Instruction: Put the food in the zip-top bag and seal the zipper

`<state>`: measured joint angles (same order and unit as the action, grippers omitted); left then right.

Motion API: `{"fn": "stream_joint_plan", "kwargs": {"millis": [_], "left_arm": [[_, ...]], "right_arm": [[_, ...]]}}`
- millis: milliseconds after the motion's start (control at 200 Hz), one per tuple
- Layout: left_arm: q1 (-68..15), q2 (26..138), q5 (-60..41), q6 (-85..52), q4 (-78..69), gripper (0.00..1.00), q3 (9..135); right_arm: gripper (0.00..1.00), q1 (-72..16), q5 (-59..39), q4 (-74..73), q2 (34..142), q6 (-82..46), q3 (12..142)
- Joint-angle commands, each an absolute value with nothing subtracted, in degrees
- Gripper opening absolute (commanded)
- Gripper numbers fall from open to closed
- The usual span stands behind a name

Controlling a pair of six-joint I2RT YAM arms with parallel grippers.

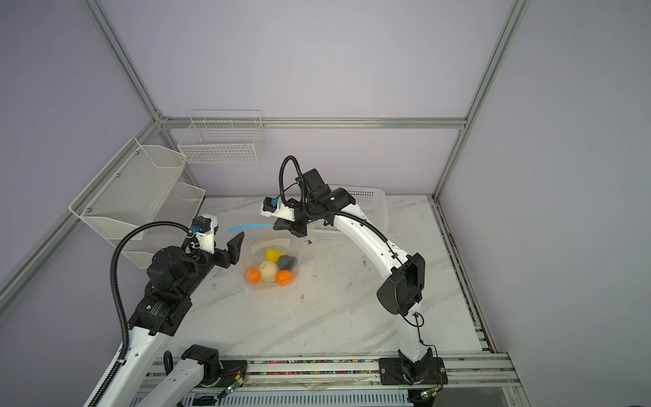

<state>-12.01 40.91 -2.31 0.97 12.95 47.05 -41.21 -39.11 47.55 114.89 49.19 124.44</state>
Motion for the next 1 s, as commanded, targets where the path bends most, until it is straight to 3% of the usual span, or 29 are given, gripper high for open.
{"fn": "stream_joint_plan", "kwargs": {"millis": [0,155,365,650,995], "left_arm": [[-11.69,43.22,-0.80,-2.68,13.03,0.92,51.00],[-11.66,46.50,0.44,-5.07,16.97,0.99,57.57],[-11.85,44.06,0.12,-5.26,19.51,1.00,60.35],[-11.78,40.94,0.89,-9.63,19.25,1.00,58.97],[-12.87,39.51,2.69,-8.86,20.65,1.00,59.70]], "right_arm": [[0.00,-41.57,-35.56,43.92,109.11,40.29,122.18],[0.00,-42.61,-32.20,37.32,104.19,28.87,116.64],[0.00,-45.08,-27.40,36.53,99.22,16.68,112.95],[0.00,-45.78,-15.91,29.40,94.71,-9.65,109.27],[0.00,-46.88,-19.03,18.91,90.27,-39.73,97.75]]}}
